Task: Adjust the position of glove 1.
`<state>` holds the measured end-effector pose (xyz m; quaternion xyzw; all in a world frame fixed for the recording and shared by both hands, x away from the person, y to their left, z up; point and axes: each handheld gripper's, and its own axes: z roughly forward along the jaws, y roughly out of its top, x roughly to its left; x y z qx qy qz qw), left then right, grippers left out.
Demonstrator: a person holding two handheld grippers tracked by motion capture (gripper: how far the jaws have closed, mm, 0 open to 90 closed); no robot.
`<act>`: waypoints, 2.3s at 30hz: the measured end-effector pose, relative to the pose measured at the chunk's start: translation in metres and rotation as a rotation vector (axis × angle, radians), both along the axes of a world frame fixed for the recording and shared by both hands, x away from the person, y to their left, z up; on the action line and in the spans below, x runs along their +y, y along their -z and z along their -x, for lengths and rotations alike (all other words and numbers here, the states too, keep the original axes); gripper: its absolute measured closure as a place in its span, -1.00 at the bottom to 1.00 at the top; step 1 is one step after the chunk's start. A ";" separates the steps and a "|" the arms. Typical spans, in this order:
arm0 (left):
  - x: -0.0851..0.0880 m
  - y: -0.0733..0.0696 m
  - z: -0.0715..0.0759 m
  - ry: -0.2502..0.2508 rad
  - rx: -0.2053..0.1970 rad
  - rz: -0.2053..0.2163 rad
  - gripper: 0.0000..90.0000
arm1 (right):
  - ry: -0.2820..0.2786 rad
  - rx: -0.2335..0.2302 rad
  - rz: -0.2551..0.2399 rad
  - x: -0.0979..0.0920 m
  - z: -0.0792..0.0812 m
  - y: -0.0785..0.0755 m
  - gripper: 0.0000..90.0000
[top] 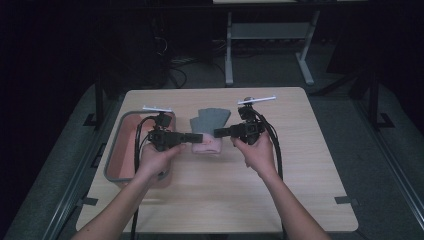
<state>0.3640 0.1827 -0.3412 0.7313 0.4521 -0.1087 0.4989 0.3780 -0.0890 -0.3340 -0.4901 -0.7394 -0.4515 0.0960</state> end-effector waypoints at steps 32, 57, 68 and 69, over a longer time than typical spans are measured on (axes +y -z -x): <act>0.052 -0.012 0.002 -0.066 -0.029 -0.004 0.55 | -0.080 -0.016 -0.034 0.052 -0.018 -0.011 0.55; 0.090 -0.014 0.006 -0.139 -0.028 -0.002 0.56 | -0.115 -0.014 -0.058 0.079 -0.027 -0.011 0.43; 0.115 -0.008 0.009 -0.184 -0.017 -0.008 0.56 | -0.128 -0.010 -0.051 0.088 -0.030 -0.009 0.43; 0.118 -0.007 0.009 -0.192 -0.015 -0.007 0.56 | -0.130 -0.011 -0.047 0.088 -0.030 -0.008 0.44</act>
